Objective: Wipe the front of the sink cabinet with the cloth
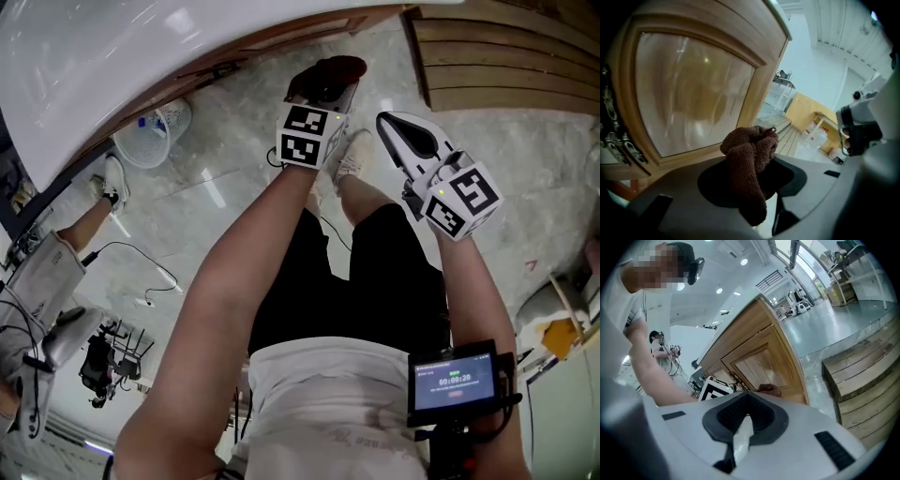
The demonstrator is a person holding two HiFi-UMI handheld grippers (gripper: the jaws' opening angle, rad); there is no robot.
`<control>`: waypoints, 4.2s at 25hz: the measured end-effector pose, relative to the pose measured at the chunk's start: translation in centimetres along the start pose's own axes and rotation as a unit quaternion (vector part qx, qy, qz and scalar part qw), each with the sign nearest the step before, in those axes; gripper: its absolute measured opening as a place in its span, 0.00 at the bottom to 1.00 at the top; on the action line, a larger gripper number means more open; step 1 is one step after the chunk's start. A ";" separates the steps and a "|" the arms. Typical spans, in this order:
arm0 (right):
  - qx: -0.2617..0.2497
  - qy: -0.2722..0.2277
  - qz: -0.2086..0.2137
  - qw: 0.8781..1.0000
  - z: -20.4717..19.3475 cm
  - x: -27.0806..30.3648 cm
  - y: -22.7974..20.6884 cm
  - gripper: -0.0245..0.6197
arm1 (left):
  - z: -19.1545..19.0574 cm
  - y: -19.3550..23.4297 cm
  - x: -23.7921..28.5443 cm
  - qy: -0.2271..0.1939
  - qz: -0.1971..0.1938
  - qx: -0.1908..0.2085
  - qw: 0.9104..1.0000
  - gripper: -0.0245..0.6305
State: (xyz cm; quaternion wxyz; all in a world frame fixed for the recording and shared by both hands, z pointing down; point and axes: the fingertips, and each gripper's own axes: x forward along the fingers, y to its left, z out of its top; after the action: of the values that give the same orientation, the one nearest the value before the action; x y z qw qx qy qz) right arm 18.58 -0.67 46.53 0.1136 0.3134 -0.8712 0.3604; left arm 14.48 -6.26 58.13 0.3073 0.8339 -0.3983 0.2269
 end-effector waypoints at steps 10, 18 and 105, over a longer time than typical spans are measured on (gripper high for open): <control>-0.023 0.037 0.059 0.997 0.0 5.4 7.6 0.06 | 2.9 7.0 -13.5 -0.074 0.085 -0.010 0.994 0.30; -0.035 0.042 0.086 0.995 -0.5 9.9 13.1 0.06 | 6.1 12.5 -20.4 -0.116 0.139 0.005 0.983 0.30; -0.004 0.028 0.033 0.999 -0.7 13.4 14.8 0.06 | 2.6 16.4 -16.9 -0.070 0.062 -0.003 0.996 0.30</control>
State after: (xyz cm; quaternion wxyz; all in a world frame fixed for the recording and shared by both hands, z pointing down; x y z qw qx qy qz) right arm -1.15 1.64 44.49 0.1269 0.2738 -0.8790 0.3691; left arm -8.16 -7.31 51.18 0.2669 0.8206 -0.4701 0.1856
